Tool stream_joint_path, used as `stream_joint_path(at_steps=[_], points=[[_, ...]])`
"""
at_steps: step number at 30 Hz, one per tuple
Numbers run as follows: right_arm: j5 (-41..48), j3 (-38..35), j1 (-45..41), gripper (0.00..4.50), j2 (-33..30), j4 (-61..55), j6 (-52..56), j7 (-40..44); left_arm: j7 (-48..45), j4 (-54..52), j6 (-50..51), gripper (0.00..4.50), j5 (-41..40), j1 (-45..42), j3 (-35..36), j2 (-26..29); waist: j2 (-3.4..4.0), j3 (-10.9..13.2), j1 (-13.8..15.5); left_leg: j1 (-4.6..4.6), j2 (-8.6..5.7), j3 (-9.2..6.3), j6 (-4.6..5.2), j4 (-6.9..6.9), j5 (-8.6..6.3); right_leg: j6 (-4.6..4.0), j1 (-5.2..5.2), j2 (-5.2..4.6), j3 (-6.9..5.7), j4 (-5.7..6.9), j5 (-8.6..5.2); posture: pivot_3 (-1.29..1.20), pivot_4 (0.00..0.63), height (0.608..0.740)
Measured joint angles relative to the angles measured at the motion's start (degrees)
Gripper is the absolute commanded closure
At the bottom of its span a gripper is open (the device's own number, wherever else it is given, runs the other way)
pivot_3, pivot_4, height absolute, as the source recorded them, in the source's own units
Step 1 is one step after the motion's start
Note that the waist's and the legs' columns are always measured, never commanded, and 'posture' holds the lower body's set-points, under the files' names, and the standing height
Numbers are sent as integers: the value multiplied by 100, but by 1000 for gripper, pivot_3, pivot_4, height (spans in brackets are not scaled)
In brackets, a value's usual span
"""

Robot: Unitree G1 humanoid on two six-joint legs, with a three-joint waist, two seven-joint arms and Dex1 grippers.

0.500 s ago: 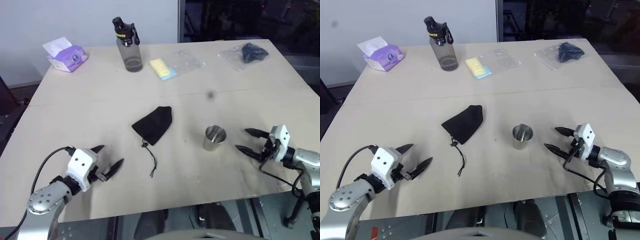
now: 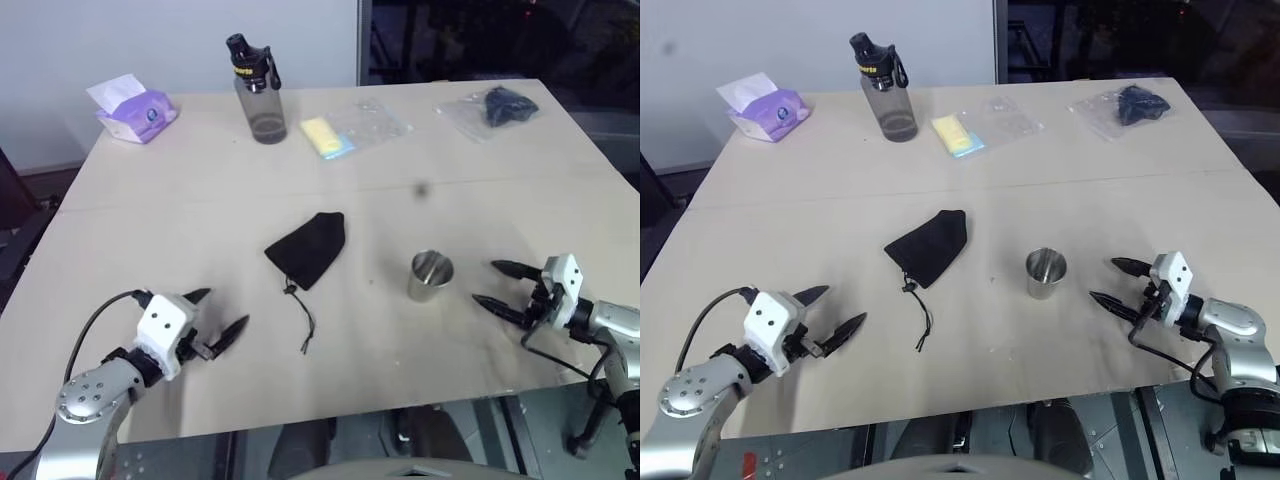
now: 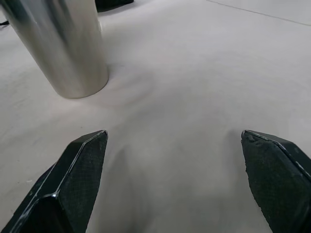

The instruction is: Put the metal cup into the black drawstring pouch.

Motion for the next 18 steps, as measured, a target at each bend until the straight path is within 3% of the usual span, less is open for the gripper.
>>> stream_joint_path(at_steps=[11,18], points=[[56,-7,164,41,13,-253,33,-93,-347,373,37,61,-7,-520,-132,178,0,0,10,-2,-1,-1,0,0,0,0,0,0,-1,0,0,0,150,740],[286,-155,495,41,4,-771,177,-71,-674,1187,213,61,-61,-1676,-572,200,-3,3,21,-6,-15,-2,0,2,0,1,1,1,-4,0,1,0,150,740]])
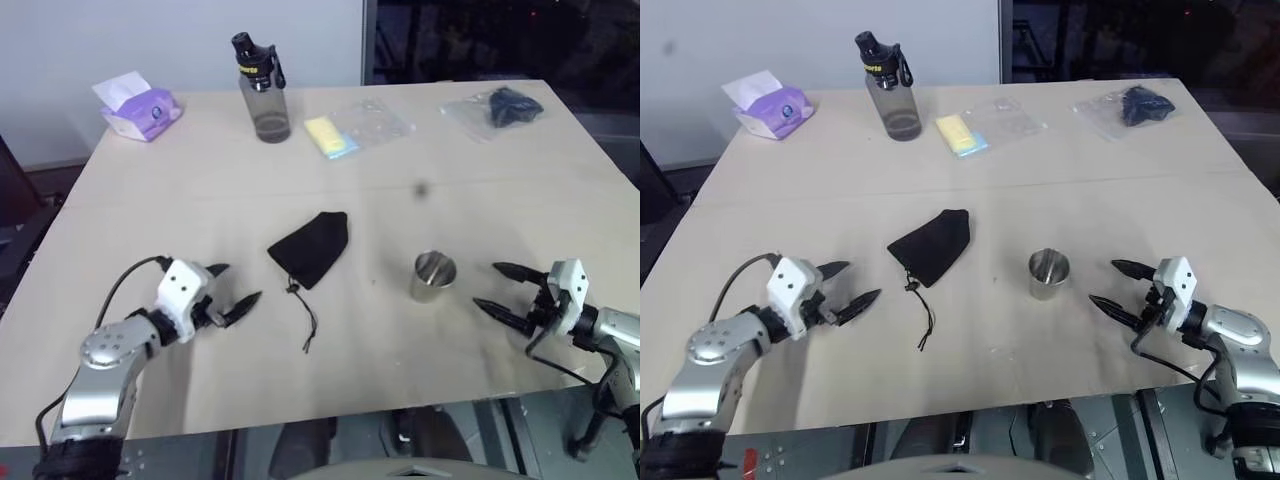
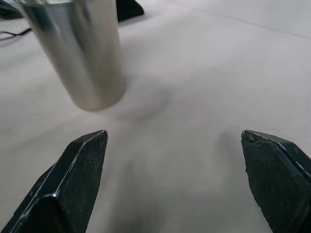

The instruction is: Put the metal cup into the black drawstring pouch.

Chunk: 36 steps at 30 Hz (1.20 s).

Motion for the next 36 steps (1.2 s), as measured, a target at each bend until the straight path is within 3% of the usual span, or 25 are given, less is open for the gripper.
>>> stream_joint_path(at_steps=[10,13,18,34,36], points=[[323,-78,1431,41,33,-1698,221,73,-583,1350,-316,61,186,-1387,-521,68,-2,1,-6,-2,2,-10,0,-1,0,0,-1,5,-9,3,0,0,150,740],[247,68,1983,41,612,-2487,-161,-220,-729,1631,-466,61,222,-1600,-594,70,-6,1,-17,0,14,-11,0,0,0,0,0,9,-11,5,0,0,150,740],[102,310,2387,41,837,-3176,-308,-561,-894,1789,-601,61,279,-1747,-632,78,-8,0,-3,-1,20,-7,0,1,0,0,0,3,-8,4,0,0,150,740],[109,646,2810,41,827,-3605,-270,-920,-1207,1860,-574,61,236,-2206,-838,-60,-10,-1,18,-3,15,-11,-1,2,0,0,0,4,-12,3,-1,0,150,740],[133,647,2846,0,826,-3694,-267,-937,-1211,1861,-541,639,228,-2206,-838,-60,-10,-1,18,-3,15,-11,0,2,0,0,-1,5,-13,3,-1,0,150,740]])
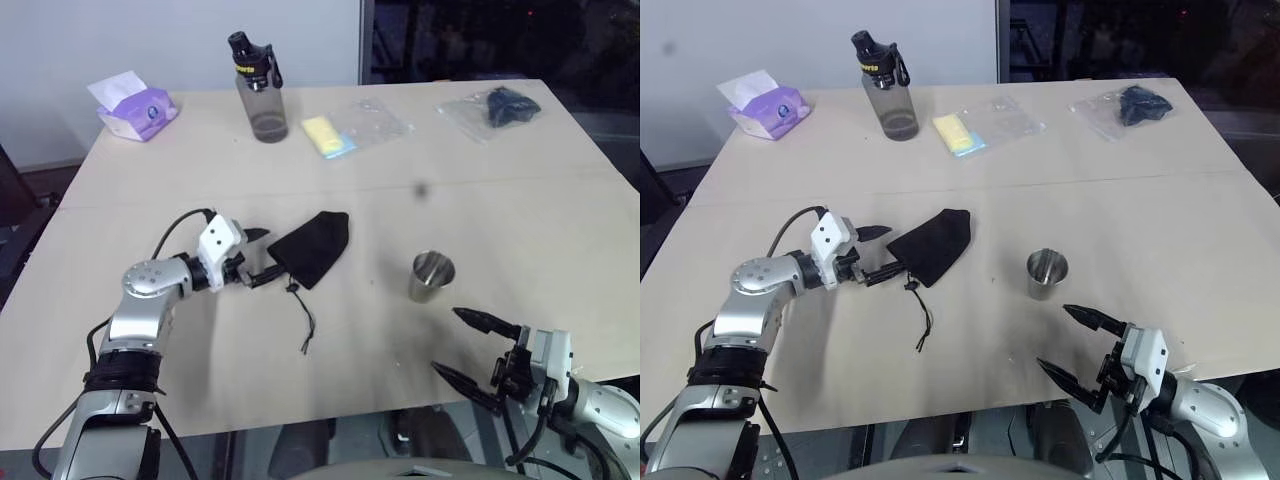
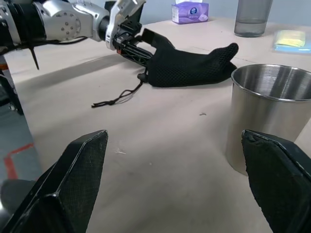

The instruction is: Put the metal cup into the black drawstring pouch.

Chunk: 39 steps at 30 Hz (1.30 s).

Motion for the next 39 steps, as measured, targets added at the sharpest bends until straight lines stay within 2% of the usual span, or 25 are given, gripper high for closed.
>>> stream_joint_path(at_steps=[3,5,9,10,14,19,22,25,28,31,34,35,36,38,39], points=[[22,22,7,0,0,-87,7,-50,-18,0,19,1720,-20,1,0,-7,-1,-1,-1,1,1,1,0,2,0,0,1,0,1,0,0,0,150,740],[23,48,4,0,0,-106,22,-81,-31,0,39,2742,-50,2,0,-14,-1,-1,0,1,2,1,0,2,0,0,1,-1,1,1,0,0,150,740],[23,52,-15,0,-11,-119,28,-91,-32,-2,47,4171,-50,1,-1,-15,-1,-1,3,0,1,1,0,2,0,0,1,-1,1,1,0,0,150,740],[22,50,-23,0,-14,-119,24,-100,-31,-7,62,4367,-51,2,-1,-16,-1,-1,3,0,0,0,0,2,0,0,1,-1,1,1,0,0,150,740],[-46,-57,-231,0,-110,-262,-8,-276,25,-135,257,4367,-55,20,0,-12,-1,0,-10,1,-2,4,0,4,0,1,1,-1,5,1,0,0,150,740],[372,-535,-922,0,-768,-1417,712,-757,615,-580,1090,4367,-81,-309,48,-104,-10,-1,15,0,-12,-9,0,8,0,2,4,0,-4,5,1,0,150,740],[351,-637,-1446,0,-1319,-1592,1347,-989,1041,-1019,1694,4367,-183,-582,76,-217,-15,2,23,-3,-21,-7,0,9,0,2,5,-2,-1,4,1,0,150,740],[228,-572,-1856,0,-1582,-1588,1749,-1079,1242,-1434,2134,4367,-298,-749,68,-265,-17,2,19,-4,-24,-11,0,6,0,2,4,-2,-1,4,1,0,150,740],[-1192,452,-2810,0,-2231,-1068,1720,-903,1469,-1886,2644,4367,-90,-928,-263,-164,-27,7,-32,-2,-26,-12,0,6,1,2,3,0,-1,3,0,0,150,740],[-1919,928,-3064,812,-2352,-602,1444,-759,1474,-2082,2747,4500,124,-1025,-515,5,-28,9,-29,-5,-30,-14,0,5,1,1,2,0,0,3,0,0,150,740],[-2339,1225,-3113,2239,-2374,-293,1147,-578,1528,-2100,2978,4500,365,-1154,-670,156,-28,10,-23,-14,-33,-21,0,5,1,8,-1,-1,-1,3,-3,0,150,740],[-2472,1291,-3117,2897,-2448,-227,1061,-516,1524,-2123,3102,4500,423,-1193,-754,227,-29,10,-24,-17,-35,-21,0,6,1,11,-1,-3,-1,2,-3,0,150,740],[-2547,1337,-3113,3164,-2518,-176,1019,-459,1514,-2146,3199,4500,457,-1209,-809,286,-29,10,-25,-17,-37,-20,0,6,1,12,-1,-5,0,1,-3,0,150,740],[-2707,1365,-3065,4165,-2579,-51,958,-386,1477,-2270,3411,4500,504,-1220,-889,389,-31,11,-25,-19,-38,-20,0,7,1,11,-1,-6,0,-1,-4,0,150,740],[-2771,1365,-3024,4427,-2592,-4,922,-358,1441,-2349,3518,4500,505,-1225,-907,439,-32,12,-25,-20,-39,-21,0,7,1,11,-1,-7,0,-1,-5,0,150,740]])
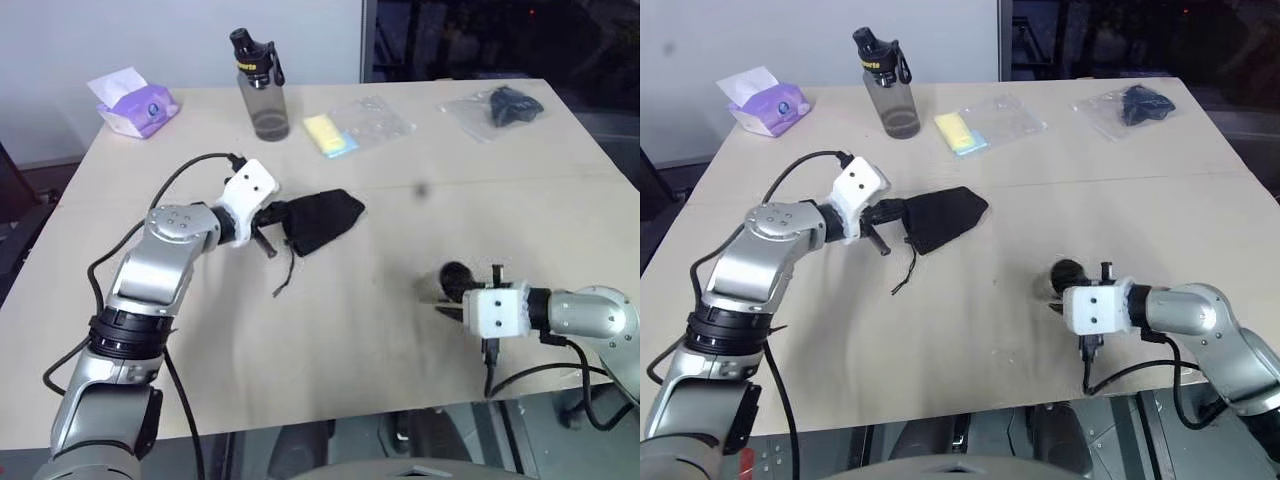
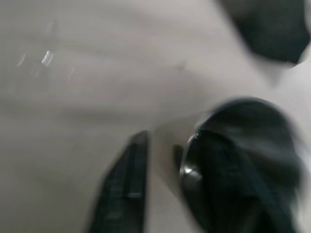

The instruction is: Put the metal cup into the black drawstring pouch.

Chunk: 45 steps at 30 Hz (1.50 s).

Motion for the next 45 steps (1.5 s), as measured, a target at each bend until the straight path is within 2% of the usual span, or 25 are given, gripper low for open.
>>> stream_joint_path(at_steps=[4,8,12,15,19,23,29,34,41,45], points=[[-12,-152,147,4427,-18,-11,-74,26,-165,-177,458,4500,-3,-105,-135,276,0,0,0,2,0,-5,0,0,0,1,0,1,-3,4,-1,0,150,740],[703,-757,95,4427,442,-99,549,-181,-359,-215,1116,4500,-188,-190,-150,393,-1,1,-8,4,2,-3,0,8,0,2,1,2,-2,9,-1,0,150,740],[1779,-990,-631,4427,1036,-441,1309,-255,-761,-250,1631,4500,-504,-470,-293,491,-5,5,-26,8,5,-8,0,11,0,1,1,6,-3,18,-1,0,150,740],[2267,-703,-1100,4427,1399,-786,1769,-257,-1186,-237,1725,4500,-662,-860,-580,557,-5,5,-6,1,5,-21,0,10,0,1,1,7,-15,18,-1,0,150,740],[2273,-15,-1540,4427,1794,-726,2102,-282,-1607,-3,1786,4500,-797,-1486,-861,536,-5,5,-1,-23,-1,-26,1,21,0,2,-10,4,-19,13,0,0,150,740],[1949,625,-2279,4427,2544,-338,2461,-643,-2043,385,2021,4500,-942,-2281,-1209,345,-3,6,-18,-70,0,-28,1,61,0,23,-43,7,-19,30,13,0,150,740],[1837,943,-2706,4427,3142,-168,2717,-925,-2301,614,1957,4500,-778,-2545,-1803,310,-1,7,-18,-77,0,-30,1,62,0,5,-49,7,-20,30,25,0,150,740],[1629,1138,-2870,4427,3184,73,2700,-867,-2472,936,1858,4500,-491,-2842,-2192,286,-1,7,-11,-79,-1,-29,1,65,0,12,-49,6,-19,30,20,0,150,740],[1525,1338,-2802,4427,2899,232,2708,-512,-2768,1259,1742,4500,-450,-3103,-2213,91,1,8,-20,-81,0,-30,1,71,0,13,-50,7,-19,33,20,0,150,740],[1852,1271,-2781,4427,3187,240,2815,-449,-2786,1431,1969,4500,-559,-3173,-2135,-118,1,8,-32,-80,1,-34,1,73,0,13,-54,9,-21,47,20,0,150,740]])
